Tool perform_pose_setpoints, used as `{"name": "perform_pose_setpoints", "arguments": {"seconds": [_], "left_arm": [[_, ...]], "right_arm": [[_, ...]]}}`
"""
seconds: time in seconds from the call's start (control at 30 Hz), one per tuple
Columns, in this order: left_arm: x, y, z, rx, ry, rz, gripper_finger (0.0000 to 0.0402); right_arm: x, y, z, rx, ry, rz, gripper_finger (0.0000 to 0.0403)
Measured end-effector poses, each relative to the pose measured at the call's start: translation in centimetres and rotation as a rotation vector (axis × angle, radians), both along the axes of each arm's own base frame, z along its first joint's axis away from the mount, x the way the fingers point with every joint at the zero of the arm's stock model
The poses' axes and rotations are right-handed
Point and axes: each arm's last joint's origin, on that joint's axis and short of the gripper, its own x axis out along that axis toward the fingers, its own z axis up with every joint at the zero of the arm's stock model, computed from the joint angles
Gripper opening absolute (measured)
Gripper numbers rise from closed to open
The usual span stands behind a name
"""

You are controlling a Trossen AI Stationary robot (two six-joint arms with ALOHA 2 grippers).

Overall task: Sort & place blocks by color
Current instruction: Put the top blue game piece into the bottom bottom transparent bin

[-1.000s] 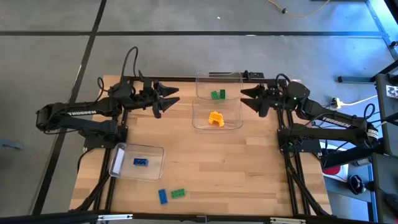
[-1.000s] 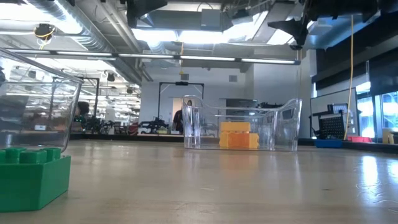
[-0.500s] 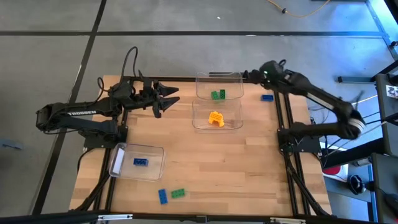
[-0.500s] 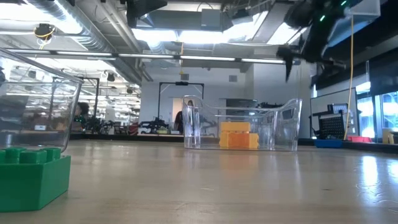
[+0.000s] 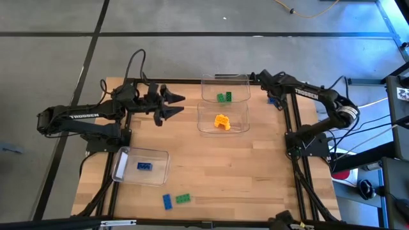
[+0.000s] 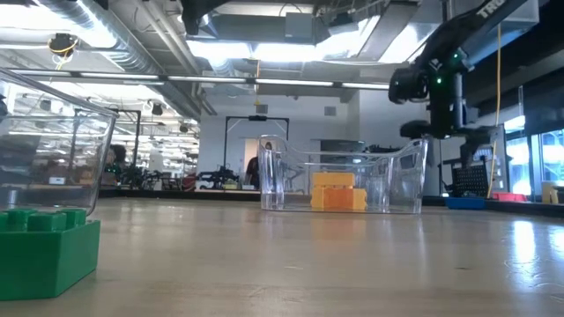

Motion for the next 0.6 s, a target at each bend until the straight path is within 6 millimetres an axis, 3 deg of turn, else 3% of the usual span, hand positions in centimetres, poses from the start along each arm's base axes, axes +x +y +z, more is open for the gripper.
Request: {"name": "perform_pose_setpoints", "arguments": {"seconds": [0.6], "left_arm": [[0.0, -0.1, 0.0, -0.003, 0.001, -0.030, 0.0266]], "right_arm": [[-2.0, -4.1, -4.7, 0.143, -0.016, -0.219, 0.0351]]}}
